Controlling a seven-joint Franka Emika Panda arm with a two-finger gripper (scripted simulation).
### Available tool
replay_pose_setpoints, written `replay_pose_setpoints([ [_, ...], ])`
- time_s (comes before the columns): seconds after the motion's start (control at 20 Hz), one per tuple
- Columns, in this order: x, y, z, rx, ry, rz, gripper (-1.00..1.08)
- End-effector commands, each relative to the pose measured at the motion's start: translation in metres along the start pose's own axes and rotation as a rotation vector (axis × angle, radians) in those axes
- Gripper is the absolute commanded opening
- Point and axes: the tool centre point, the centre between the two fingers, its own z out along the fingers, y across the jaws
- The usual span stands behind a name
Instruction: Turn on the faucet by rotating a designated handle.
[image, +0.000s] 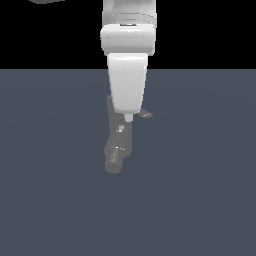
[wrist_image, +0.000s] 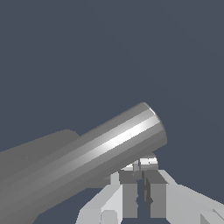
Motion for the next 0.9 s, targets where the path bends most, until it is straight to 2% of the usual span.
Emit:
replay_pose_setpoints([
  [0.0, 0.025, 0.001, -0.001, 0.0, 0.0, 0.026, -1.0],
  [0.05, 0.025, 0.001, -0.001, 0.0, 0.0, 0.026, -1.0],
  [0.1, 0.009, 0.0, 0.0, 0.0, 0.0, 0.0, -1.0],
  [0.85, 0.057, -0.043, 0.0, 0.0, 0.0, 0.014, -1.0],
])
